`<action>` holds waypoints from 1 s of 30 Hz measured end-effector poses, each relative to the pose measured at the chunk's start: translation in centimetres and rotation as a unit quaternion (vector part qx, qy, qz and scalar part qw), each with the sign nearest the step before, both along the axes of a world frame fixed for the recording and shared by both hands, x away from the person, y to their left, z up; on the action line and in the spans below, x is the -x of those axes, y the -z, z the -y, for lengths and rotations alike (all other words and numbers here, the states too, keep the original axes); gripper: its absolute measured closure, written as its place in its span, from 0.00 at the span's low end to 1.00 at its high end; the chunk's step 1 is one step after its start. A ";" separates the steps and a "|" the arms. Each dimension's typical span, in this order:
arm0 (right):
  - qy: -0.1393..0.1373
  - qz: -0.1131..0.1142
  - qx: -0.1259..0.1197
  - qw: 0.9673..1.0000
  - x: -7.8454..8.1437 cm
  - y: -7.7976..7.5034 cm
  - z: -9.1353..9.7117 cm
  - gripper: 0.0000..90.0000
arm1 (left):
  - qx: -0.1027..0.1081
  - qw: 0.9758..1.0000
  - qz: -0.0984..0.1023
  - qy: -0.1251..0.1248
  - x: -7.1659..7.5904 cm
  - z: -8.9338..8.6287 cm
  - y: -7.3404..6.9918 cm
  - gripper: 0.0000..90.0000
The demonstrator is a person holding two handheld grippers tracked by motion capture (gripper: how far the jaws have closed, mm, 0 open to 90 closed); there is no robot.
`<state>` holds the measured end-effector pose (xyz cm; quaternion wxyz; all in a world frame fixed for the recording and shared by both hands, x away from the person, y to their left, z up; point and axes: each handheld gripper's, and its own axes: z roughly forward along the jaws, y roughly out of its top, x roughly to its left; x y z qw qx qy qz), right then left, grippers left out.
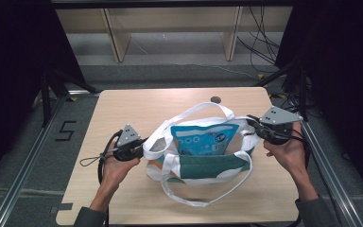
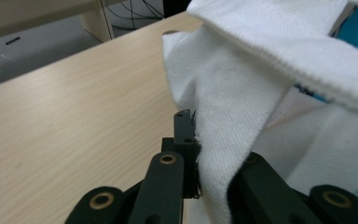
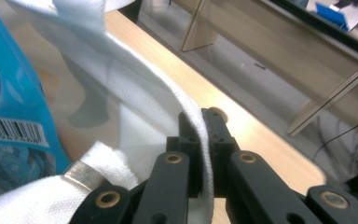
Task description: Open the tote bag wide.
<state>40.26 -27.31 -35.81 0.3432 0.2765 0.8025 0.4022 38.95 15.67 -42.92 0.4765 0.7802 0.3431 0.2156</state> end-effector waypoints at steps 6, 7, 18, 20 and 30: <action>0.014 -0.027 0.023 0.999 -0.7 2.2 0.4 0.98 | -0.035 0.999 -0.011 0.013 -0.5 0.7 1.8 0.95; 0.016 -0.033 0.024 0.999 -0.8 2.6 0.5 0.98 | -0.030 0.999 -0.013 0.010 -0.5 1.0 2.2 0.95; 0.015 -0.114 0.050 0.992 -2.3 8.3 1.3 0.98 | -0.075 0.995 -0.067 0.019 -1.2 1.9 6.4 0.95; 0.012 -0.122 0.059 0.991 -2.6 9.1 1.4 0.98 | -0.078 0.994 -0.067 0.025 -1.2 2.1 7.0 0.95; 0.024 -0.169 0.066 0.983 -2.9 12.3 1.2 0.98 | -0.069 0.993 -0.095 0.015 -1.2 2.2 8.8 0.95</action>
